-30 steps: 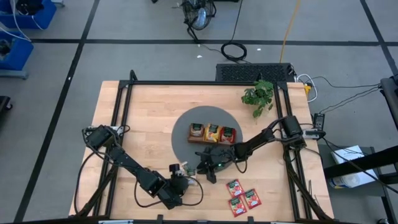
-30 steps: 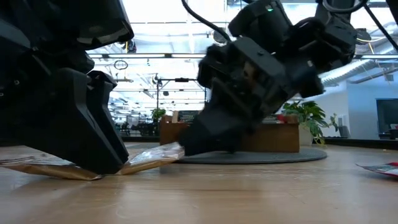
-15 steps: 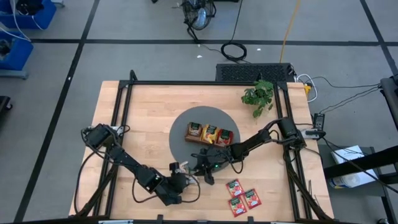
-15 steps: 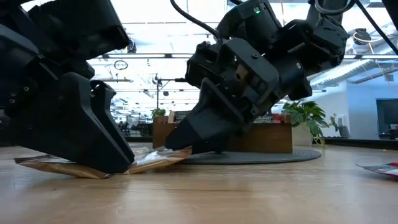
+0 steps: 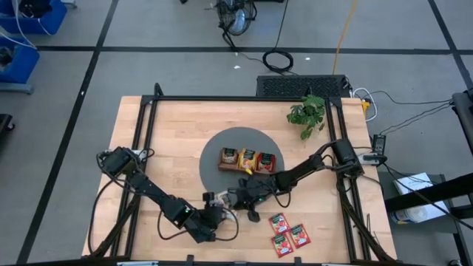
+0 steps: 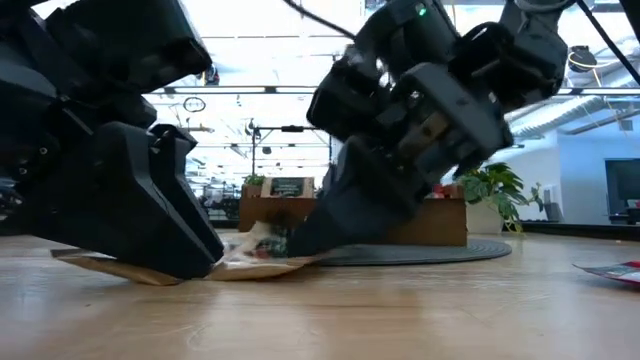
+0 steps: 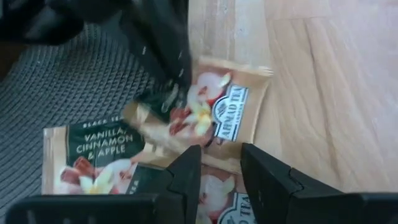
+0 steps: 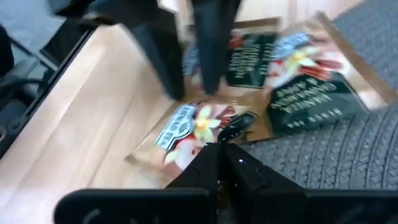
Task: Pick & Place Tea
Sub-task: Put the gold tea bag into the left compartment of the wooden organizer
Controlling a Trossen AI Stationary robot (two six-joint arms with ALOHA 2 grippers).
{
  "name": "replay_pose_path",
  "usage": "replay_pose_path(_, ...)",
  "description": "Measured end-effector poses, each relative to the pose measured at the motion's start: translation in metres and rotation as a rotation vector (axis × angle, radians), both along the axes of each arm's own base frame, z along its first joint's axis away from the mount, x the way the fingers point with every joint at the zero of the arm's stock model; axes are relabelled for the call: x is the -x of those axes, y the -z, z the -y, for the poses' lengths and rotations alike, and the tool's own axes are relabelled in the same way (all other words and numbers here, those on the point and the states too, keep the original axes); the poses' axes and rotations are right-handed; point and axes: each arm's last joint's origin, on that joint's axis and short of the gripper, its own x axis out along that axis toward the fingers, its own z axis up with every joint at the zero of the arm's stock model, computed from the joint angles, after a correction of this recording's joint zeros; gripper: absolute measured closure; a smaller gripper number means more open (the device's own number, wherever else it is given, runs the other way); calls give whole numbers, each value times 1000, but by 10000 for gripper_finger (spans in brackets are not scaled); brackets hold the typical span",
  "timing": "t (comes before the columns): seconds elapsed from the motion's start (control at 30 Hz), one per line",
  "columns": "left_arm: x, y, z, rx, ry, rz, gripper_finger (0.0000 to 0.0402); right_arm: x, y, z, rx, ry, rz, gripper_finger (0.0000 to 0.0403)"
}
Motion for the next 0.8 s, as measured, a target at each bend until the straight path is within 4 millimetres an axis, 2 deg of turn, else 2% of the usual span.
replay_pose_path(0.33, 15, -28, 13, -1, 24, 78, 282, 8, -46, -5, 119, -55, 108, 401)
replay_pose_path(0.57, 21, -34, 22, -42, 5, 152, 282, 17, -74, -4, 200, -83, 152, 402)
replay_pose_path(0.8, 21, -34, 22, -45, 2, 155, 282, 28, -116, 19, 454, 5, 248, 402)
